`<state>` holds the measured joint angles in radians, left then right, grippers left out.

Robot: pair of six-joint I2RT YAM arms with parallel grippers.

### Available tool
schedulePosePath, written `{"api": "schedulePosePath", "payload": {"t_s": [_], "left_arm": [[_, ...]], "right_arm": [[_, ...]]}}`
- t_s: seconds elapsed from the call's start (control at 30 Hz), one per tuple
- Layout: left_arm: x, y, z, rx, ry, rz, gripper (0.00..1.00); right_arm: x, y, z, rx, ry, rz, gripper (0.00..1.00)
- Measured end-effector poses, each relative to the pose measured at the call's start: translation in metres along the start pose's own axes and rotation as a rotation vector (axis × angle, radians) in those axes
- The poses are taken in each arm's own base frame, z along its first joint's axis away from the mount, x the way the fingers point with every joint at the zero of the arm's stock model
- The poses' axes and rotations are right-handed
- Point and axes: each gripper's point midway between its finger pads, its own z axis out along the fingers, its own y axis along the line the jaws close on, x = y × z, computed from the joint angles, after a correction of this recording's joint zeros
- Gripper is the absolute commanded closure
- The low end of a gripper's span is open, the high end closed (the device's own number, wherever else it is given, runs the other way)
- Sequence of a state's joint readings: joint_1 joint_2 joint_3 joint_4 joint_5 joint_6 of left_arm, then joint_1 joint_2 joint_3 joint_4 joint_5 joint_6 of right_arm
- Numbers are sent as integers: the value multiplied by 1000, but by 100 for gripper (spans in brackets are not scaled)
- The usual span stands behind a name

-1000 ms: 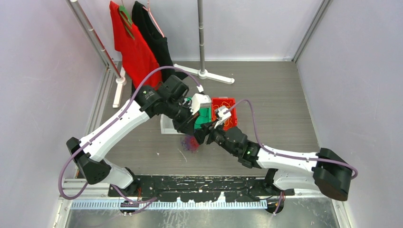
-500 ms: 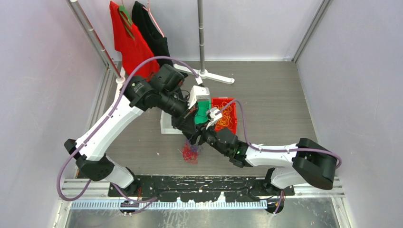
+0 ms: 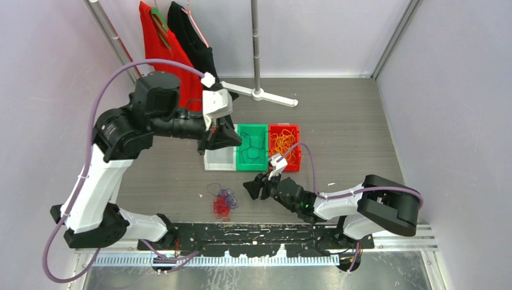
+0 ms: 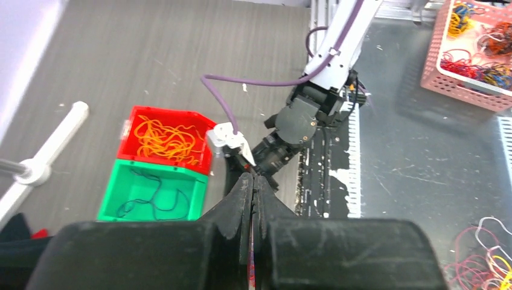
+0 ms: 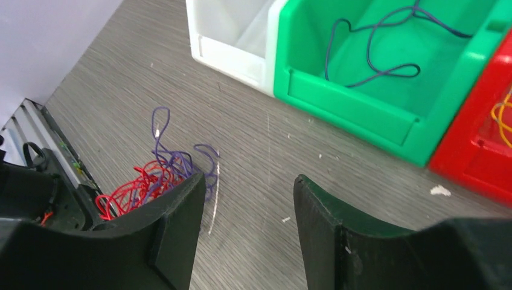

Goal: Untangle the cables

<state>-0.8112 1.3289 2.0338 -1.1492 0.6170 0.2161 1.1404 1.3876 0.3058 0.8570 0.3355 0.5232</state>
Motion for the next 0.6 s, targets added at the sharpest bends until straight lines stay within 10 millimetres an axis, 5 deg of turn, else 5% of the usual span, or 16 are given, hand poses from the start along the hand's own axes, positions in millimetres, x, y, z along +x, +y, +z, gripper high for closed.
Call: {"api": "schedulePosePath", "payload": {"t_s": [0.13,0.2,0.27,0.43,0.5,0.6], "left_arm": [[1,9,-6,-69,-1,40,93],[29,20,1,-105,82,29,80],[77,28,8,-121,216,-4,69],[235,43,11,-117,611,-264,52],[274,46,0,-125,683,-360,49],[300,51,-10,-123,710,-401,49]], "right_arm": [[6,-5,-6,15,10,-2,40],[1,-3,-9,10,-1,1,40],[-7,1,-11,-2,-21,5,40],[-22,8,-18,-20,-48,1,40],[-24,8,-20,-21,-50,-5,40],[-25,7,-22,-15,-43,-13,40]]}}
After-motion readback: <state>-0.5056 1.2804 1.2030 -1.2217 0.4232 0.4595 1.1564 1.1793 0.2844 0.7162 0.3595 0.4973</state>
